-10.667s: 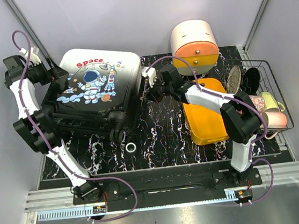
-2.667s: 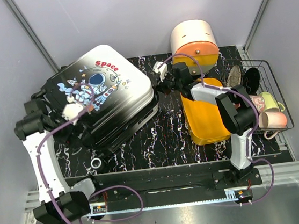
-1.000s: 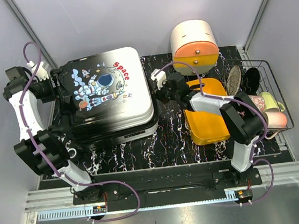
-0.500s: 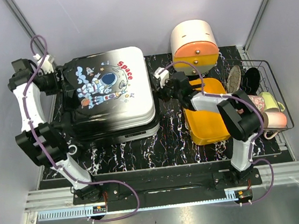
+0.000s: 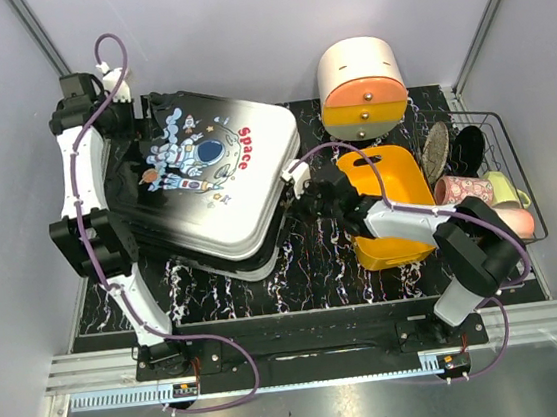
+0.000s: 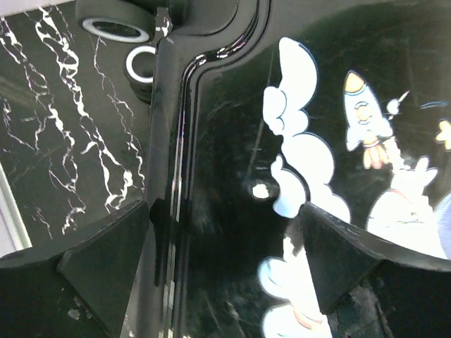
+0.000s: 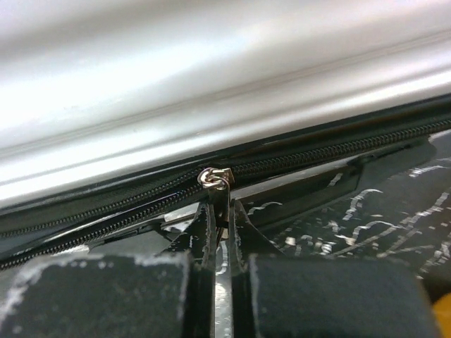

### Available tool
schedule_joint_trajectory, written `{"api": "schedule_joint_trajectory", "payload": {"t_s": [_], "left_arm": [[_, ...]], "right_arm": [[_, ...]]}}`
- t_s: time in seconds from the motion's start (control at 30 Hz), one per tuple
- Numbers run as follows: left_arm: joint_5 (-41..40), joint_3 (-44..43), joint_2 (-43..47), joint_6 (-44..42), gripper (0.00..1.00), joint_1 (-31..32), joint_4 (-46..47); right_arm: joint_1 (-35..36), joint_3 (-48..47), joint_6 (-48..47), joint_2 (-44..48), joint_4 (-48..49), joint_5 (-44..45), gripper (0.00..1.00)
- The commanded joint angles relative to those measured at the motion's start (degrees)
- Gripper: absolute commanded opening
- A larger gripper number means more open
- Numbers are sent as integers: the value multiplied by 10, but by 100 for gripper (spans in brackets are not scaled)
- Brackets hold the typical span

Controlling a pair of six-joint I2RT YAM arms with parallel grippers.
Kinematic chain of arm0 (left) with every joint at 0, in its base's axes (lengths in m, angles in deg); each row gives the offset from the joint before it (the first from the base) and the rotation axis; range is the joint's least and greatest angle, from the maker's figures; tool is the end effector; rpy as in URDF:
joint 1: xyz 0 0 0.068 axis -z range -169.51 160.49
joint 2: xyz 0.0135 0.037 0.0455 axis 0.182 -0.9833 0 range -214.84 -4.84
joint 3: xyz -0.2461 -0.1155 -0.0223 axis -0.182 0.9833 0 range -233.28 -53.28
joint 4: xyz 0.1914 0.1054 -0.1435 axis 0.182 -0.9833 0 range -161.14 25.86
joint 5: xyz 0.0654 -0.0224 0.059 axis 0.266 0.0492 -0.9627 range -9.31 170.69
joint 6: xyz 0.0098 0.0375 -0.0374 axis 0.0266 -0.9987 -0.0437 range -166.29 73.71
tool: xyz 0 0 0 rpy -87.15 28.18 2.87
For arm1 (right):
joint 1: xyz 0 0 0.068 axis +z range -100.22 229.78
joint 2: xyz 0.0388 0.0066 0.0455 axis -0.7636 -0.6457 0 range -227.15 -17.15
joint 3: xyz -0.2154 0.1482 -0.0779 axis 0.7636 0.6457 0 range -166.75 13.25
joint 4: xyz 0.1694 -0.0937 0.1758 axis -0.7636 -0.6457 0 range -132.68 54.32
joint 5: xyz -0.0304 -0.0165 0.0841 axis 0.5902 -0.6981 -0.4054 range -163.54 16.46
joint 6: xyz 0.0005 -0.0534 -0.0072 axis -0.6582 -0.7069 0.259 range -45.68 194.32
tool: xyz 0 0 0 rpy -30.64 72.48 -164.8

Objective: Open, take out, and arrange the luggage

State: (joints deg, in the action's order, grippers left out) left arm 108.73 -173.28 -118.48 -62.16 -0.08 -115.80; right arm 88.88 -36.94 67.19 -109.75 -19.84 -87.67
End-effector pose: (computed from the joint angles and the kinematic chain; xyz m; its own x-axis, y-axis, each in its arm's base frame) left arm 0.4324 0.0637 0.3672 -0.6276 0.1284 -0.7679 0.3480 0.9286 -0.1291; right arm 0.2664 0.2278 0.2078 -0.2474 -0.3563 -0.9010 -0.8181 0.5751 -0.0028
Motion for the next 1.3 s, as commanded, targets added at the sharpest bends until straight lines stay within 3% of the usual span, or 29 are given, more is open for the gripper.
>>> {"api": "schedule_joint_trajectory", "payload": {"t_s": [0.0,0.13,0.23,0.33,0.47,0.57,0.8,1.13,1.27], "left_arm": [[42,-35,53,109,93,-55,-52],[-44,65,187,236,96,-105,-14],[-148,225,298,306,96,-118,40],[-205,310,380,341,99,-129,75],[-192,374,426,363,99,-141,89],[-149,412,437,364,98,-140,96],[-177,420,381,335,96,-142,105],[-166,348,280,302,93,-143,114],[-164,325,255,288,93,-143,114]], "right_arm": [[71,-43,56,3,36,-71,0],[82,-40,65,8,36,-57,0],[82,-39,62,8,30,-47,0],[82,-44,53,9,25,-46,0],[82,-62,25,2,16,-5,0],[58,-79,7,-4,12,27,0],[-46,-127,8,-28,-14,49,0],[-127,-204,22,-108,-20,60,0],[-170,-251,20,-146,0,13,0]]}}
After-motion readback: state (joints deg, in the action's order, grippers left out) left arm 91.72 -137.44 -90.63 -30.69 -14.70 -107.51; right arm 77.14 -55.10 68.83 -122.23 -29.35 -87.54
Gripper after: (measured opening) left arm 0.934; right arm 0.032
